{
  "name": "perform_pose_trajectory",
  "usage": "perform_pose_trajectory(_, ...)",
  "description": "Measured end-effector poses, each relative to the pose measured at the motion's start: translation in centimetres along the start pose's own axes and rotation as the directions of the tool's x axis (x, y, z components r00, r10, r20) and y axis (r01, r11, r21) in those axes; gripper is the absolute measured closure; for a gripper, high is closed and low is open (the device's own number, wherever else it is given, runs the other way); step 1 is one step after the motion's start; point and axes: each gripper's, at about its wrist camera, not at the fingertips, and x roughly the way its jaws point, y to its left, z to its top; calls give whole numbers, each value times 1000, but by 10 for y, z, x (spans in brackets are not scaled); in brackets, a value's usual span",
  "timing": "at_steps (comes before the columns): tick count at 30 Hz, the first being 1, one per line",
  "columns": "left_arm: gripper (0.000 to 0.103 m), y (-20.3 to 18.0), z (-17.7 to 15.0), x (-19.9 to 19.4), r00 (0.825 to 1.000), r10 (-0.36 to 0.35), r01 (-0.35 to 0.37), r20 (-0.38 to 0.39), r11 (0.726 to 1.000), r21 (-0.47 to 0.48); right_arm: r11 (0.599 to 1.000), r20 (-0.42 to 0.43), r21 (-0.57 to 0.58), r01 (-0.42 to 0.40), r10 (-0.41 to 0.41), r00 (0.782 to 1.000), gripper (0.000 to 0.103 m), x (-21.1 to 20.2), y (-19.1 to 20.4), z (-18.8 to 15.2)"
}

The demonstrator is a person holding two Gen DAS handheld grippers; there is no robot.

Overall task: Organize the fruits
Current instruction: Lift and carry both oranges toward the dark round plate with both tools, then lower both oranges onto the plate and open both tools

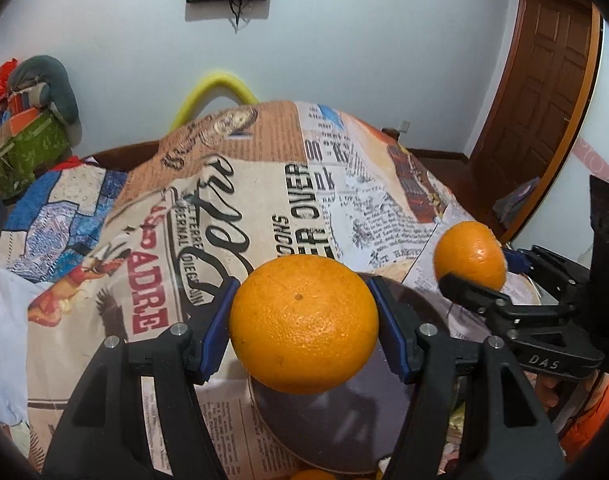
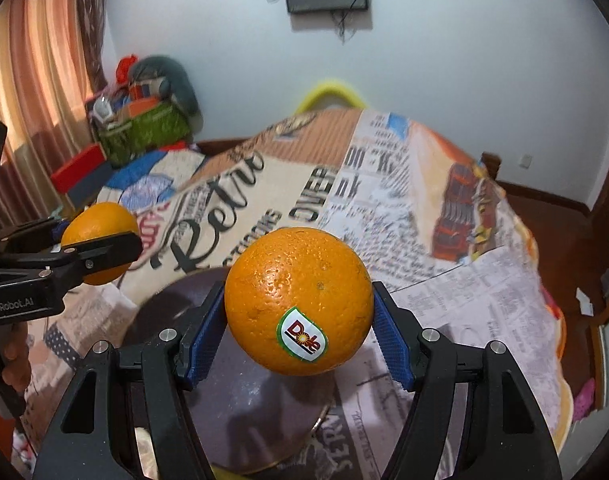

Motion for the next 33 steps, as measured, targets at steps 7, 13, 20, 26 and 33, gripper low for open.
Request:
perform_pose_trajectory(7,39,7,-6,42,995,-19,18,-98,1000,-12,998,-132,-46,-35,28,991,37,32,2,1)
perform_pose_trajectory(13,39,6,-14,67,985,-18,21,-172,1000,13,994,-219,-92,-65,43,975,37,47,10,-4)
perform_pose_trajectory(20,39,8,-19,79,978,-13,15,-210,1000,7,992,-271,-103,-80,49,961,37,58,9,-11)
perform_pose_trajectory(26,39,10,-16,76,979,-52,50,-198,999,-13,987,-284,-135,-82,41,958,36,62,11,-12)
perform_pose_trajectory(33,39,7,-5,51,989,-35,36,-147,999,6,987,-291,-130,-99,57,955,34,57,14,-15)
